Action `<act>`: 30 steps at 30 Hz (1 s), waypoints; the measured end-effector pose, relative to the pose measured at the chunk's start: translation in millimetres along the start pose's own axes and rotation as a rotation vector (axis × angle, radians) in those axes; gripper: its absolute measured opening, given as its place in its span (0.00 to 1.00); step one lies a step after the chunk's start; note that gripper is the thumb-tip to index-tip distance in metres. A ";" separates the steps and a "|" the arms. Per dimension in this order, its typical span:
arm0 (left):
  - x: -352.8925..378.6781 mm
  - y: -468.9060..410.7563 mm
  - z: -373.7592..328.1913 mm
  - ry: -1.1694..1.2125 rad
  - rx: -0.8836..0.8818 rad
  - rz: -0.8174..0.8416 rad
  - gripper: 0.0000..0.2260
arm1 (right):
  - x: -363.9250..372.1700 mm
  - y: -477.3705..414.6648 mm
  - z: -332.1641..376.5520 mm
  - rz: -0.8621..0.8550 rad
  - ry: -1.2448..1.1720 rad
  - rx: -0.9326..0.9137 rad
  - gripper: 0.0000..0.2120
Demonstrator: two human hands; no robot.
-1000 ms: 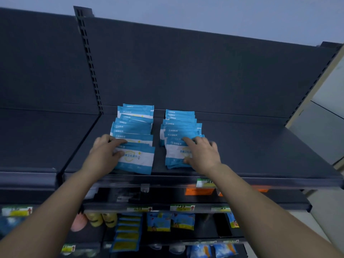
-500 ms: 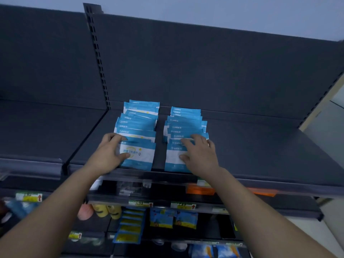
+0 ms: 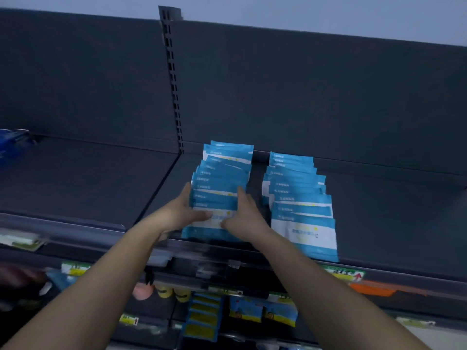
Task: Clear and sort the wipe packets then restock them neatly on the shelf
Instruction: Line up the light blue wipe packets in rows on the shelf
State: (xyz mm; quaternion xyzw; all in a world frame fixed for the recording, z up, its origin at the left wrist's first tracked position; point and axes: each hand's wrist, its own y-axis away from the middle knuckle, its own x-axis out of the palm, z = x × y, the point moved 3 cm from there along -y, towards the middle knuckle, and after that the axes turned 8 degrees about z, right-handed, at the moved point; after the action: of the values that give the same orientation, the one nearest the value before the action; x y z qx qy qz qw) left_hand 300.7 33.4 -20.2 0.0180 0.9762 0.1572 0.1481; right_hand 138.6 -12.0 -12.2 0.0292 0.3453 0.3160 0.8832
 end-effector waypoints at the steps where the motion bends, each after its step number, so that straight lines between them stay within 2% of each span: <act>1: -8.7 -5.7 -2.4 0.014 -0.007 -0.013 0.42 | -4.0 -5.2 2.5 -0.142 -0.046 -0.062 0.31; 2: -16.6 -11.4 -6.0 0.025 -0.008 -0.034 0.44 | -9.3 -9.6 6.3 -0.259 -0.093 -0.110 0.24; 4: -27.6 -25.4 -13.4 0.044 -0.005 -0.064 0.42 | -17.3 -21.8 15.4 -0.311 -0.227 -0.107 0.16; 6: -34.3 -43.2 -17.4 0.038 -0.011 -0.077 0.39 | -19.3 -39.2 21.4 -0.252 -0.351 -0.050 0.16; 9: -38.0 -66.2 -21.8 0.088 -0.019 -0.063 0.35 | -19.2 -69.0 15.6 -0.250 -0.384 0.057 0.21; 12: -42.6 -85.0 -26.6 0.202 -0.007 -0.047 0.33 | -23.4 -83.8 13.7 -0.284 -0.444 0.102 0.18; 14: -43.6 -94.5 -31.6 0.308 0.000 0.000 0.25 | -27.1 -91.4 14.4 -0.325 -0.412 0.121 0.19; 16: -43.3 -100.1 -34.5 0.363 0.014 0.038 0.16 | -27.2 -97.7 15.2 -0.354 -0.373 0.080 0.23; 17: -43.5 -102.5 -33.4 0.382 0.027 0.024 0.16 | -26.0 -99.4 14.8 -0.350 -0.355 0.060 0.27; 19: -45.4 -104.7 -30.4 0.407 0.062 -0.048 0.21 | -25.6 -99.8 13.6 -0.318 -0.346 0.030 0.31; 23: -49.2 -111.0 -30.7 0.395 0.054 -0.057 0.30 | -29.8 -109.7 8.4 -0.322 -0.414 0.021 0.31; 26: -51.9 -119.7 -37.5 0.410 0.052 -0.049 0.28 | -32.0 -117.0 10.3 -0.333 -0.516 0.034 0.23; 30: -52.4 -123.7 -39.6 0.267 0.053 0.061 0.13 | -38.5 -124.0 8.7 -0.294 -0.497 0.095 0.13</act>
State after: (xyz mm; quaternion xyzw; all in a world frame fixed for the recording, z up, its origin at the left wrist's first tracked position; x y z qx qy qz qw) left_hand 340.5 -100.4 -8.1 0.0304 0.9901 0.1367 0.0115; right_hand 189.1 -131.9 -16.2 0.0966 0.1332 0.1511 0.9747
